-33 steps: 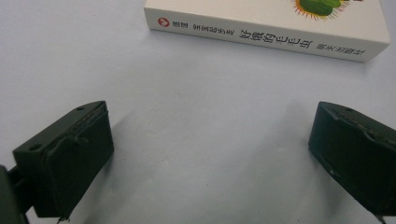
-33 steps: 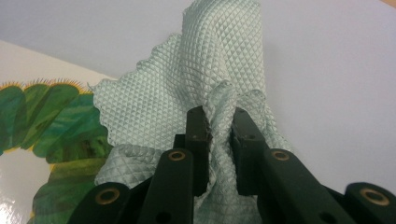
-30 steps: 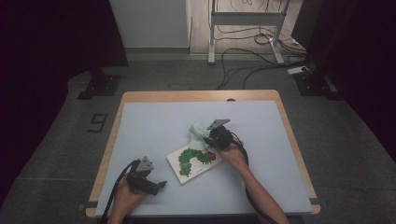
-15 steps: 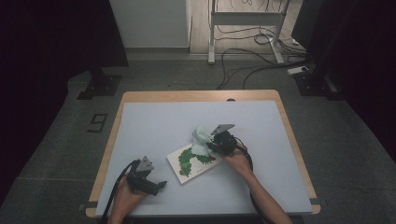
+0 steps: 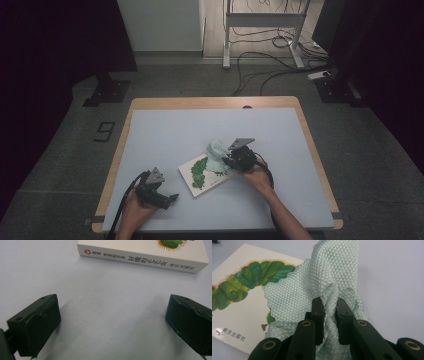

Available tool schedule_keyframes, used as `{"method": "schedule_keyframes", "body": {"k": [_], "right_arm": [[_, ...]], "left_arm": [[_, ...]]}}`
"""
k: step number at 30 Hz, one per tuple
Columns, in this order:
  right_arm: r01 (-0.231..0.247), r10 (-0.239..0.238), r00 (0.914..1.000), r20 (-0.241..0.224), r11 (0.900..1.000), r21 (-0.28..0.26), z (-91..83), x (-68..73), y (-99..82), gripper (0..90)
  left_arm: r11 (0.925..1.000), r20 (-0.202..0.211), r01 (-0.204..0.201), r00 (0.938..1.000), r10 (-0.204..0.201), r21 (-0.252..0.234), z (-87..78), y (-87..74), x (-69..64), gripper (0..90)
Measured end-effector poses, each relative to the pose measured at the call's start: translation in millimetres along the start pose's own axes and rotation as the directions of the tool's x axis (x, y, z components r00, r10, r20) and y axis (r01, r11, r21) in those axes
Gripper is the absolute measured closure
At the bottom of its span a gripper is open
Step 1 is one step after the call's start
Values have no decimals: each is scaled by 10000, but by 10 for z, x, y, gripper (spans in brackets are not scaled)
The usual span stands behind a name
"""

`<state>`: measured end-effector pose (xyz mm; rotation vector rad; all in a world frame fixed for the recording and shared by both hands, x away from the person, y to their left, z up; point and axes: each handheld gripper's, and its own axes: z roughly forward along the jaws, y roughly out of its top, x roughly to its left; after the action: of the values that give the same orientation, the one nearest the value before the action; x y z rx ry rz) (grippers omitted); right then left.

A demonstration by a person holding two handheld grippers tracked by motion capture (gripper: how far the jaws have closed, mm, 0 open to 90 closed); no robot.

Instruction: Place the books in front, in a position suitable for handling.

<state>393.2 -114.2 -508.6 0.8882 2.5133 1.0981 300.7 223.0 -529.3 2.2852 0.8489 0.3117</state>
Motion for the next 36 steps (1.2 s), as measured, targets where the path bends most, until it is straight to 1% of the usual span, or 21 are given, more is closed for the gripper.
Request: {"method": "schedule_keyframes", "body": {"k": [2,6,11,13,15,21,29,33,36], "right_arm": [[88,-88,10000,-46,10000,0,9,21,12,783],[101,-103,9996,-253,9999,-83,34,82,25,783],[232,-238,9984,-520,9997,-123,67,189,55,783],[258,-269,9969,-733,9995,-165,85,232,71,783],[374,-386,9958,-832,9992,-157,104,288,92,783],[659,-676,9908,-1175,9977,-181,174,453,165,782],[918,-947,9829,-1582,9955,-253,252,623,242,782],[1071,-1100,9775,-1798,9939,-255,286,714,282,782],[1197,-1227,9720,-2005,9924,-270,317,789,314,782]], "left_arm": [[10000,11,2,10000,-2,-5,0,0,0,0],[10000,-1,-1,10000,1,-1,0,0,0,0],[10000,-4,-4,10000,4,-1,0,0,0,0],[10000,-4,-4,10000,4,0,0,0,0,0],[10000,0,-3,10000,3,0,0,0,0,0],[10000,-1,-5,10000,5,2,0,0,0,0],[10000,-1,5,10000,-5,-2,0,0,-1,0],[10000,-1,2,10000,-2,1,0,0,0,0],[10000,0,-4,10000,4,5,0,0,0,0]]}}
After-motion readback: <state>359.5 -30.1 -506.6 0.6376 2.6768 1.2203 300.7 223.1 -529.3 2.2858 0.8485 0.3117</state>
